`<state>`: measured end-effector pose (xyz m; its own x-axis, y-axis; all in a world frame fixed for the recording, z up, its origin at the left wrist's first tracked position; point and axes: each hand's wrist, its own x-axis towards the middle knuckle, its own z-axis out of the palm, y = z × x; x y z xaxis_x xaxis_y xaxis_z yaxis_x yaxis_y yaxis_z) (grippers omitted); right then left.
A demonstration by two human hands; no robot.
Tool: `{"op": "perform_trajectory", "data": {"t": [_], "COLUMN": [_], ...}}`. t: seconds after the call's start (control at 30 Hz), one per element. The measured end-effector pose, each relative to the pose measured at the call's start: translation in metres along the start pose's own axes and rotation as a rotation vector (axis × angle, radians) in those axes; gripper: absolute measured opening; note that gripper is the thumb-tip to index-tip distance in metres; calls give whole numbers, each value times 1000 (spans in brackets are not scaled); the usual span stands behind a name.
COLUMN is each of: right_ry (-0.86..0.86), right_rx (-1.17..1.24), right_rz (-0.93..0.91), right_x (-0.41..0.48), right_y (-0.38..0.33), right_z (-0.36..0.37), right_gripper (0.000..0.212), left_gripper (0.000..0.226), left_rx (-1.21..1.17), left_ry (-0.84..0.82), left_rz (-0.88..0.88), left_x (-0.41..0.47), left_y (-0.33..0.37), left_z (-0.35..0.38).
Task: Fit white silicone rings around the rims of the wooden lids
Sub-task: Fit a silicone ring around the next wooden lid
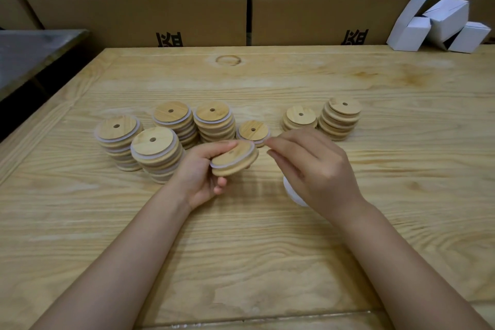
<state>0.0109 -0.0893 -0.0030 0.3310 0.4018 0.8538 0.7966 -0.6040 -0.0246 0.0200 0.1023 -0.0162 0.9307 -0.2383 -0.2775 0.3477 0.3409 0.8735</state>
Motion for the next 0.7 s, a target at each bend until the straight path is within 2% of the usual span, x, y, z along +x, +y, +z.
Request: {"op": "perform_trajectory", "data": {"t": [0.13,0.3,0.47,0.57,0.63,0.7], "right_ry": [-60,-80,-102,-69,-70,-109], "right_rx": [2,65,257,323,265,133], "right_rz": [-8,36,313,392,335,187], "right_x": [-2,-3,-6,-5,-5,-6], "right_y": [-4,-3,-3,-5,-7,-7], "right_z": [4,6,9,9,10,10], "right_gripper": [8,9,16,14,11,10], "left_gripper": [30,29,26,23,23,23], "left_rx": [91,51,6,29,33,35], "left_ry": [-106,-88,-32,5,12,17], "left_rz": [-1,12,136,200,202,173], "left_x": [-2,-2,-1,-1,-2,-2], "left_y": [-3,-3,-3,-4,-4,-3], "left_z": [4,5,10,12,12,12]}}
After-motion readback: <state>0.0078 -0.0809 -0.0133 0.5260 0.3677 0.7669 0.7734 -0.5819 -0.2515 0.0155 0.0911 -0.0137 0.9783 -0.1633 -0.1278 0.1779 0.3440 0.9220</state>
